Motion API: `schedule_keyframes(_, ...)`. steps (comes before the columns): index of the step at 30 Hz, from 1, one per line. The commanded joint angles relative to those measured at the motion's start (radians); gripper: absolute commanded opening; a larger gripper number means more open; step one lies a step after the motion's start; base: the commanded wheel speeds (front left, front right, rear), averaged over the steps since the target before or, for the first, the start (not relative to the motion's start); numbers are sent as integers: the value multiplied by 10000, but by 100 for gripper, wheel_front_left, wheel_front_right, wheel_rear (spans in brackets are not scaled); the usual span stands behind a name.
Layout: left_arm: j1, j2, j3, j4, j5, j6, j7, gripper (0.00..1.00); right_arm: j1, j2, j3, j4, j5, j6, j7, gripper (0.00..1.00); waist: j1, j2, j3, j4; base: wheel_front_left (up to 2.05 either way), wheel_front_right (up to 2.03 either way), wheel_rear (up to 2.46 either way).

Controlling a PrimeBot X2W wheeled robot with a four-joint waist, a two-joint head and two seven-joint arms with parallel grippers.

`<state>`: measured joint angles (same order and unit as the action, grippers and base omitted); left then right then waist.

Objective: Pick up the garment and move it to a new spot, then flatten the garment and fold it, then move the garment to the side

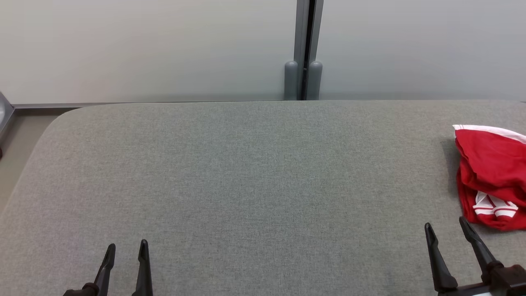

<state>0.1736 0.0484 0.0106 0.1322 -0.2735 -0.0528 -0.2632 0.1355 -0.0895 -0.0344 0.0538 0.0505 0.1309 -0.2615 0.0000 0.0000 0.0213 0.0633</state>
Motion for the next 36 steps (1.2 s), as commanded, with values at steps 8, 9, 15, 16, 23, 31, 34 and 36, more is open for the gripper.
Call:
schedule_keyframes(8,-24,43,-121,34,-72,-87,-15,100,256,288,-312,83,-56,-2,-45,100,0,0,-97,38,0,0,0)
schedule_keyframes(9,-61,40,-158,32,-73,-90,-15,100,243,301,-352,70,-46,-2,-45,100,0,0,-93,42,0,0,0)
schedule_keyframes(15,-161,43,-205,-9,-73,-73,-15,100,215,355,-338,81,-66,-2,-46,100,0,0,-48,39,0,0,0)
schedule_keyframes(16,-166,43,-191,-13,-76,-83,-15,100,215,353,-346,73,-66,-2,-46,100,0,0,-44,38,0,0,0)
schedule_keyframes(23,-179,40,-261,-13,-145,-204,-15,100,298,367,-385,120,-78,-2,-46,100,0,0,-13,36,0,0,0)
schedule_keyframes(31,-45,-67,-378,269,-720,-329,147,0,131,462,-274,390,671,0,150,0,1,0,-8,21,0,0,0)
schedule_keyframes(34,-170,-41,-333,309,-1288,-348,291,0,15,429,-278,456,1352,0,295,0,1,0,-12,5,0,0,0)
schedule_keyframes(36,-212,-33,-319,324,-1473,-355,339,0,-25,418,-278,480,1570,0,341,0,1,0,-14,0,0,0,0)
